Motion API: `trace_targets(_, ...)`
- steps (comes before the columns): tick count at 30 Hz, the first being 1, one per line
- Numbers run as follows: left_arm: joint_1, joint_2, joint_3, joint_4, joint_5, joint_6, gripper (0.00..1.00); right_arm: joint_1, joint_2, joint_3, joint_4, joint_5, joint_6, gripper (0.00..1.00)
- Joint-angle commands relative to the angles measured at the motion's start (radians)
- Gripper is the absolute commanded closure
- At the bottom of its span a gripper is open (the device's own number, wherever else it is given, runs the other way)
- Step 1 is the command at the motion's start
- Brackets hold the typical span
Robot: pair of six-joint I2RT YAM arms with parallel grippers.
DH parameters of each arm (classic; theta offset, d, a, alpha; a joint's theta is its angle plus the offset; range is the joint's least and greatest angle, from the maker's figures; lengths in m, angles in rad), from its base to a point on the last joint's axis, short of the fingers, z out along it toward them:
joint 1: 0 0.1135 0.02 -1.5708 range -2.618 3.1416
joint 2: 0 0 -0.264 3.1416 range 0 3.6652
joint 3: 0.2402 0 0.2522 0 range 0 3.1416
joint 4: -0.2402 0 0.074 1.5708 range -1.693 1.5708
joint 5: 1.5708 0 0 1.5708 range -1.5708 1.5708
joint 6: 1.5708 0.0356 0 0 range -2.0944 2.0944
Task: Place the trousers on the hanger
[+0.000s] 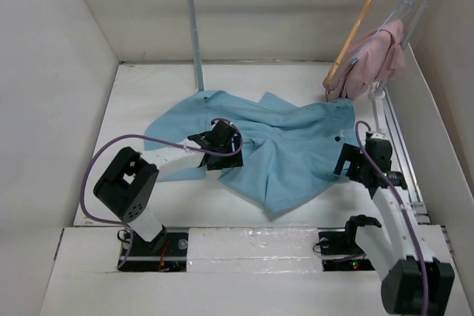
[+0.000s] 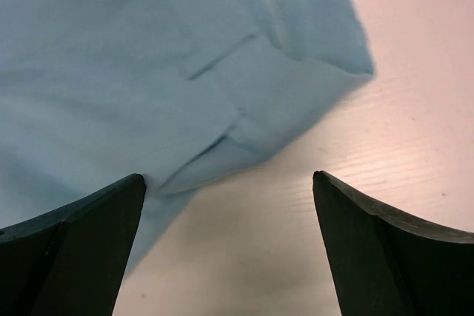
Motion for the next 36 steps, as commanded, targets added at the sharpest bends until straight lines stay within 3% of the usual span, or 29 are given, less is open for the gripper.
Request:
trace_targets(1,0.01,-0.048,0.001,0.001,-0.055,-0.017,0.31,-0.124,0.097,-0.032,0.133,-0.111,-0.005,0.0)
trace_targets(5,0.038,-0.073,-0.028,-0.002,-0.006,0.01,0.26,-0.209,0.271,-0.022,0.252,-0.187,-0.014,0.0)
trace_targets(6,0.038,-0.065,-0.035,0.001,0.01,0.013,0.26,-0.218,0.289,-0.027,0.279,-0.197,-0.014,0.08)
trace_targets(8,0.038,-0.036,-0.05,0.033,0.055,0.014,0.29,-0.218,0.324,-0.024,0.345,-0.214,-0.022,0.42)
trace_targets(9,0.038,-0.027,-0.061,0.051,0.072,0.01,0.31,-0.218,0.34,-0.015,0.357,-0.242,-0.026,0.78)
trace_targets(10,0.038,-0.018,-0.07,0.071,0.077,-0.002,0.35,-0.218,0.337,-0.012,0.376,-0.265,-0.038,0.92)
trace_targets(11,0.038,0.005,-0.082,0.1,0.077,-0.008,0.54,-0.218,0.325,-0.007,0.378,-0.288,-0.048,0.99)
trace_targets(13,0.038,0.027,-0.082,0.117,0.083,-0.016,0.73,-0.193,0.237,0.034,0.318,-0.319,-0.084,1.0)
trace_targets(14,0.038,0.039,-0.073,0.123,0.077,-0.02,0.9,-0.183,0.193,0.054,0.287,-0.316,-0.1,1.0)
trace_targets(15,0.038,0.039,-0.067,0.117,0.065,-0.026,1.0,-0.173,0.147,0.074,0.263,-0.317,-0.123,1.0)
trace_targets(17,0.038,-0.002,-0.036,0.079,0.027,-0.048,1.0,-0.132,0.045,0.175,0.157,-0.3,-0.155,1.0)
trace_targets(25,0.038,-0.37,0.24,-0.258,-0.225,-0.032,1.0,0.049,0.033,0.546,-0.035,-0.349,-0.276,1.0)
trace_targets(31,0.001,-0.584,0.635,-0.567,-0.424,-0.057,1.0,0.204,0.039,0.971,-0.136,-0.316,-0.332,1.0)
trace_targets(34,0.001,-0.563,0.887,-0.659,-0.509,-0.022,1.0,0.255,0.038,1.092,-0.173,-0.244,-0.33,1.0)
trace_targets(35,0.014,-0.524,1.027,-0.677,-0.506,0.047,1.0,0.265,0.047,1.108,-0.2,-0.157,-0.342,1.0)
trace_targets(36,0.015,-0.524,1.028,-0.677,-0.506,0.047,1.0,0.265,0.047,1.108,-0.201,-0.156,-0.342,1.0)
